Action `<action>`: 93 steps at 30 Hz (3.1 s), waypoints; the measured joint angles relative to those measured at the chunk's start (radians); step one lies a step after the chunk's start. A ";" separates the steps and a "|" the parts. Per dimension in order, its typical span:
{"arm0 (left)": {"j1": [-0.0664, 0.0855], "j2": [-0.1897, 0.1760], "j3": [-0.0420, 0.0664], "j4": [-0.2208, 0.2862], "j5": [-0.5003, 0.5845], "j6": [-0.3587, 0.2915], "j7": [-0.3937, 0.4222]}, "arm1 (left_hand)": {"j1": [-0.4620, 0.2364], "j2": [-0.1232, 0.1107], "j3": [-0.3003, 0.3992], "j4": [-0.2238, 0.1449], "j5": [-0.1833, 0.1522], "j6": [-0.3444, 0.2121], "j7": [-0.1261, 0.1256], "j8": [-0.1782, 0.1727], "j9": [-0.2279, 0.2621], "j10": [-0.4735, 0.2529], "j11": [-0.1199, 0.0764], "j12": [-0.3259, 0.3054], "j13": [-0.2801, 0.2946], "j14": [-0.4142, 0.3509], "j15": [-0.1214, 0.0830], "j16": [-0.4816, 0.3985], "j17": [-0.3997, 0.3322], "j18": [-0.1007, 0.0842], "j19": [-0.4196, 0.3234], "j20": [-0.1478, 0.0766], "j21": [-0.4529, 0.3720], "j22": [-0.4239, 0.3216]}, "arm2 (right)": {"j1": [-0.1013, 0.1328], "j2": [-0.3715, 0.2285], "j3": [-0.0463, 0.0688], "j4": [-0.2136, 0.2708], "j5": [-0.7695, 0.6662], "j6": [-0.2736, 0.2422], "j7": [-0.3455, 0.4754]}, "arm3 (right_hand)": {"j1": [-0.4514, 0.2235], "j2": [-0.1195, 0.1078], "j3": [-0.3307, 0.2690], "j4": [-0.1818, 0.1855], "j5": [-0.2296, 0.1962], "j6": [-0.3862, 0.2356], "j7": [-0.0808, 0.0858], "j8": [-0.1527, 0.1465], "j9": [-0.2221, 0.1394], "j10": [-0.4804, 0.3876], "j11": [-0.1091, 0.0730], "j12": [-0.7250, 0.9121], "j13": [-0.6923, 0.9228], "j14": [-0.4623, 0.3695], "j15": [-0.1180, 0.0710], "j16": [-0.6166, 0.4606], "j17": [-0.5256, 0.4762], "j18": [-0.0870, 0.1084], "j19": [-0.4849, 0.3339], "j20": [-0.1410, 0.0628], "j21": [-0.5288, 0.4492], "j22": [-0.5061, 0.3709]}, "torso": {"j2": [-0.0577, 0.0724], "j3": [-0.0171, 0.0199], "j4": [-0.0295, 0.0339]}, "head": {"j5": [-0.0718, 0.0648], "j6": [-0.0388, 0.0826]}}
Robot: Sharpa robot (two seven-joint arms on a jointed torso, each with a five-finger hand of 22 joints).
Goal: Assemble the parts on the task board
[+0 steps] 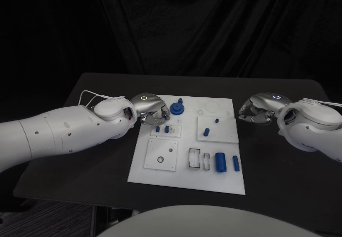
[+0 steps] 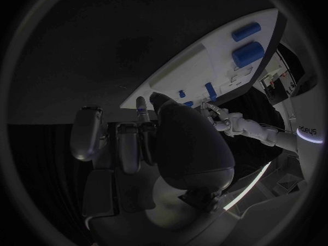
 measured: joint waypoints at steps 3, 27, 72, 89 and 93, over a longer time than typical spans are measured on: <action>-0.002 0.000 0.000 0.001 0.000 0.002 -0.001 | 0.003 -0.003 0.003 -0.003 0.000 0.003 0.003 0.000 0.001 0.000 0.000 0.000 0.001 0.000 0.000 0.000 -0.001 0.000 0.000 0.000 0.000 0.000 | 0.000 0.000 0.000 0.000 0.000 0.001 0.000 | 0.000 0.000 0.000 0.000 0.000 0.000 0.000 0.000 0.000 0.000 0.000 0.000 0.000 0.000 0.000 0.000 0.000 0.000 0.000 0.000 0.000 0.000 | 0.000 0.0000 0.0002 | 0.000 0.000; -0.005 -0.006 -0.002 0.007 -0.001 0.013 -0.011 | -0.015 -0.020 0.007 -0.004 -0.066 -0.115 -0.054 -0.035 -0.042 -0.124 0.034 -0.057 -0.019 -0.056 0.027 -0.044 -0.071 0.009 -0.054 0.007 -0.078 0.000 | -0.001 0.003 0.000 -0.002 0.000 0.005 -0.001 | 0.000 0.000 0.000 0.000 0.000 0.000 0.000 0.000 -0.001 0.000 0.000 -0.004 0.000 0.000 0.000 -0.004 0.000 0.000 0.000 0.000 -0.004 0.000 | 0.000 -0.0002 0.0001 | 0.003 0.000; -0.006 -0.203 -0.002 0.081 -0.001 -0.401 0.028 | -0.019 -0.051 0.015 0.072 -0.091 -0.228 -0.096 -0.030 -0.180 -0.348 0.039 0.195 0.074 -0.453 0.050 -0.591 -0.577 0.080 -0.365 0.029 -0.537 0.000 | 0.052 0.011 0.001 0.040 0.000 -0.025 0.008 | 0.077 -0.085 0.052 -0.030 0.079 0.033 0.000 0.011 0.011 -0.545 0.018 -0.667 -0.340 -0.015 0.007 -0.287 0.000 0.033 -0.077 0.006 -0.197 0.000 | 0.001 -0.0046 0.0012 | -0.002 0.000; -0.030 -0.222 -0.002 0.119 0.381 -0.542 0.336 | -0.093 -0.019 -0.063 0.210 0.145 -0.067 -0.017 0.013 -0.170 -0.345 0.006 0.217 -0.041 -0.660 0.106 -1.047 -0.722 0.115 -0.804 0.053 -1.143 -0.160 | 0.031 0.091 0.000 0.032 -0.005 -0.038 0.072 | 0.087 -0.135 0.110 -0.074 0.257 0.007 -0.007 0.037 0.103 -0.734 0.056 -0.868 -0.524 -0.056 0.020 -0.380 -0.065 0.047 -0.110 0.013 -0.287 0.000 | 0.012 -0.0223 0.0244 | -0.036 0.000; -0.047 -0.229 -0.004 0.132 0.587 -0.509 0.435 | -0.093 0.010 -0.160 0.212 0.263 -0.086 -0.007 -0.020 -0.206 -0.395 0.015 0.171 -0.116 -0.704 0.122 -1.164 -0.787 0.100 -0.849 0.064 -1.255 -0.257 | 0.022 0.090 0.000 0.035 -0.014 -0.037 0.075 | 0.075 -0.147 0.113 -0.077 0.244 -0.018 -0.007 0.037 0.116 -0.794 0.077 -0.909 -0.565 -0.085 0.035 -0.410 -0.097 0.047 -0.138 0.027 -0.336 0.000 | 0.013 -0.0238 0.0256 | -0.041 0.000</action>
